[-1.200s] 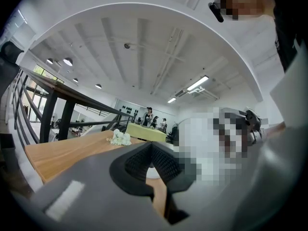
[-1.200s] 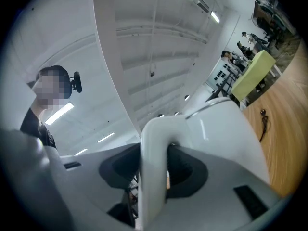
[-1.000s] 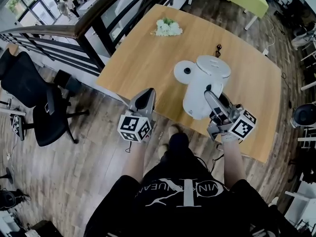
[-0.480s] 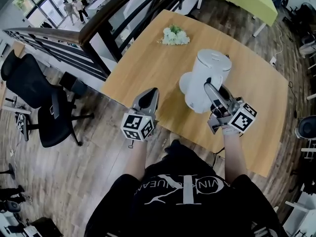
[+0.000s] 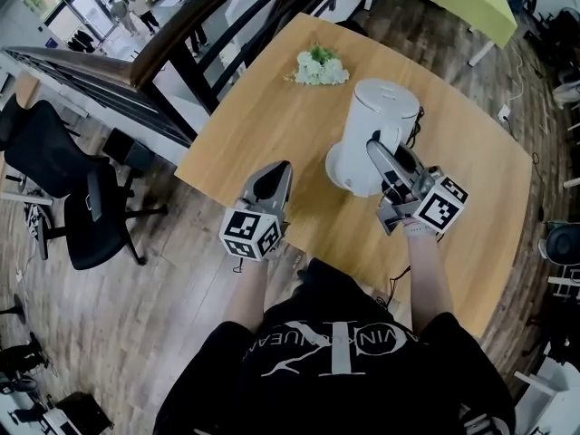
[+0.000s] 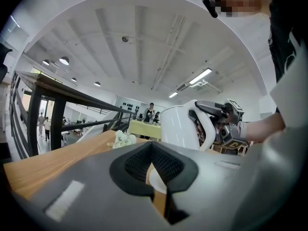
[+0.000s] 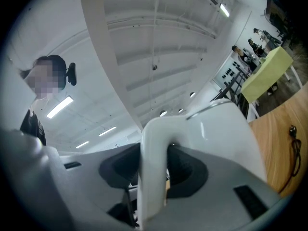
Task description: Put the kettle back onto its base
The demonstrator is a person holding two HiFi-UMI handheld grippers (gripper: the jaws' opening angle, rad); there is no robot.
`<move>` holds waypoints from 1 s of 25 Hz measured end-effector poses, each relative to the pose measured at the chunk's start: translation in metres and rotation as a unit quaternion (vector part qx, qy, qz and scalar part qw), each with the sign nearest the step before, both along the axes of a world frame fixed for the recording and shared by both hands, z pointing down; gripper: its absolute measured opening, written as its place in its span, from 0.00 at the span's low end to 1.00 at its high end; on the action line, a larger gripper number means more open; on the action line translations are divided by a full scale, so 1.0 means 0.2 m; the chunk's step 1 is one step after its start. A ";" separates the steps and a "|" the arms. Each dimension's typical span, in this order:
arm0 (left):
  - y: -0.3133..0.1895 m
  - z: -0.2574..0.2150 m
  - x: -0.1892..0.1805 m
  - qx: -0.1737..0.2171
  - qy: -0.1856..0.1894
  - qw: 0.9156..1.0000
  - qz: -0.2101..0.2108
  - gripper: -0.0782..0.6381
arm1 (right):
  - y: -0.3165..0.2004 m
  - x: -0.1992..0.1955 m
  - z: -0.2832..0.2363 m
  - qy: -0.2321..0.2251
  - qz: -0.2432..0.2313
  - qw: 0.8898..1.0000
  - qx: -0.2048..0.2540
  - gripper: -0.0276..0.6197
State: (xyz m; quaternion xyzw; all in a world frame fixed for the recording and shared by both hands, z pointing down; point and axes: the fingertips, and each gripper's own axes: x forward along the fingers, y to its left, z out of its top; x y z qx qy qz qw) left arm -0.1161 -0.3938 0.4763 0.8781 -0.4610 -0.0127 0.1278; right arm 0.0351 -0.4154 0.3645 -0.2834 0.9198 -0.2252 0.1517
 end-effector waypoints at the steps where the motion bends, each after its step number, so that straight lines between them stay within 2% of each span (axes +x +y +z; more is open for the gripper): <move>1: -0.01 0.01 0.00 -0.003 0.000 1.000 -0.002 0.11 | -0.02 -0.01 0.01 0.002 -0.003 1.000 0.001 0.29; 11: -0.05 0.05 -0.04 -0.009 -0.003 1.000 -0.010 0.11 | -0.11 -0.09 0.10 0.019 -0.029 0.999 0.011 0.29; 16: -0.05 0.06 -0.02 -0.013 0.000 1.000 -0.008 0.11 | -0.09 -0.11 0.12 0.047 -0.041 0.998 0.031 0.30; 20: -0.07 0.07 -0.04 -0.018 0.001 1.000 -0.009 0.11 | -0.08 -0.11 0.14 0.060 -0.044 0.997 0.033 0.30; 25: -0.05 0.07 -0.02 -0.017 0.006 1.000 -0.007 0.11 | 0.01 -0.10 0.19 0.098 -0.048 0.993 0.037 0.30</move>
